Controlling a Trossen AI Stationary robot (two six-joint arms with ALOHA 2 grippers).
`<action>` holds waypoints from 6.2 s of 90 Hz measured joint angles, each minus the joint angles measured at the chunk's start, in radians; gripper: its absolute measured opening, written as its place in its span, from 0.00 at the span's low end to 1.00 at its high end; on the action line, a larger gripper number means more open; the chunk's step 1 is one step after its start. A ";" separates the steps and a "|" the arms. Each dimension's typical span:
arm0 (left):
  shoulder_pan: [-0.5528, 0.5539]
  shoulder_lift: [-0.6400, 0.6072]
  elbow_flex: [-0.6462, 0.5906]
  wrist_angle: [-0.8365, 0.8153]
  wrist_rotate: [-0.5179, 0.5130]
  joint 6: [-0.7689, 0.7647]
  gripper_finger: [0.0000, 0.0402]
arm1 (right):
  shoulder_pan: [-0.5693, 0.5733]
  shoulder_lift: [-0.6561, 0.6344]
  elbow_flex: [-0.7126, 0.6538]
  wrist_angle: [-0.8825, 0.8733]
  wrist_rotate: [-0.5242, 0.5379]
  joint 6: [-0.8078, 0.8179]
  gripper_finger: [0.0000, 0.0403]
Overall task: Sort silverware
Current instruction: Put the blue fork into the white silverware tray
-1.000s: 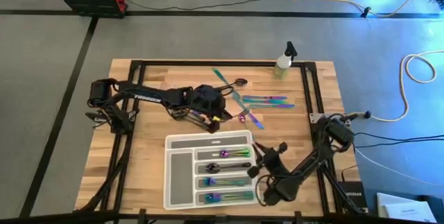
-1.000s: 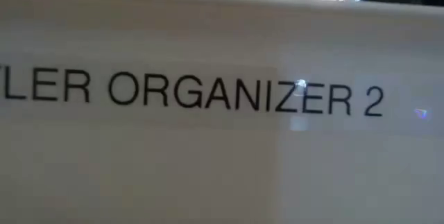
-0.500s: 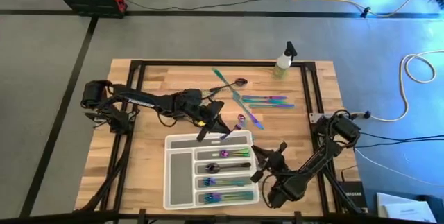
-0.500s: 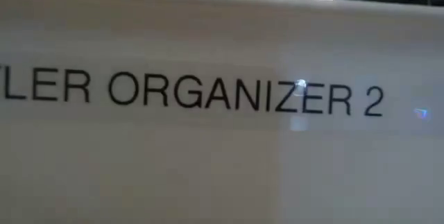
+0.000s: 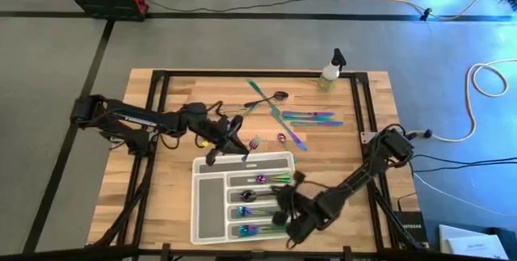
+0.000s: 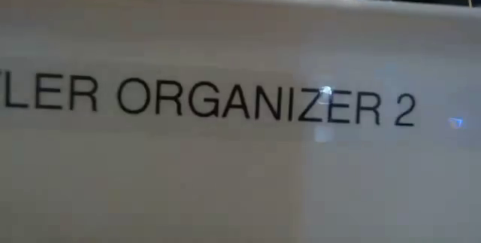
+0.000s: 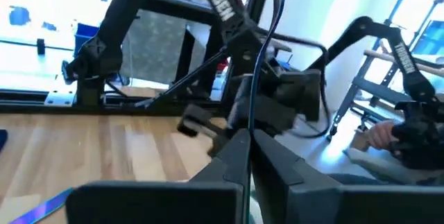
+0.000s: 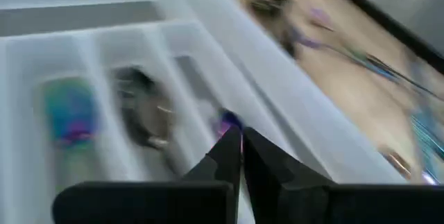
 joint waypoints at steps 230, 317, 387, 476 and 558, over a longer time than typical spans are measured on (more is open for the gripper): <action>-0.224 -0.076 -0.104 0.050 0.189 0.378 0.00 | -0.397 -0.062 0.066 0.950 -0.972 -0.895 0.42; -0.224 -0.076 -0.104 0.054 0.203 0.396 0.00 | -0.397 -0.058 0.066 0.966 -0.990 -0.932 0.42; -0.203 -0.076 -0.104 0.050 0.213 0.383 0.00 | -0.376 -0.058 0.066 0.966 -1.016 -0.954 0.42; -0.203 -0.076 -0.105 0.050 0.211 0.379 0.00 | -0.379 0.027 0.125 1.038 -0.999 -0.977 0.42; -0.204 -0.076 -0.105 0.027 0.230 0.351 0.00 | -0.385 0.027 0.125 0.989 -1.025 -0.980 0.19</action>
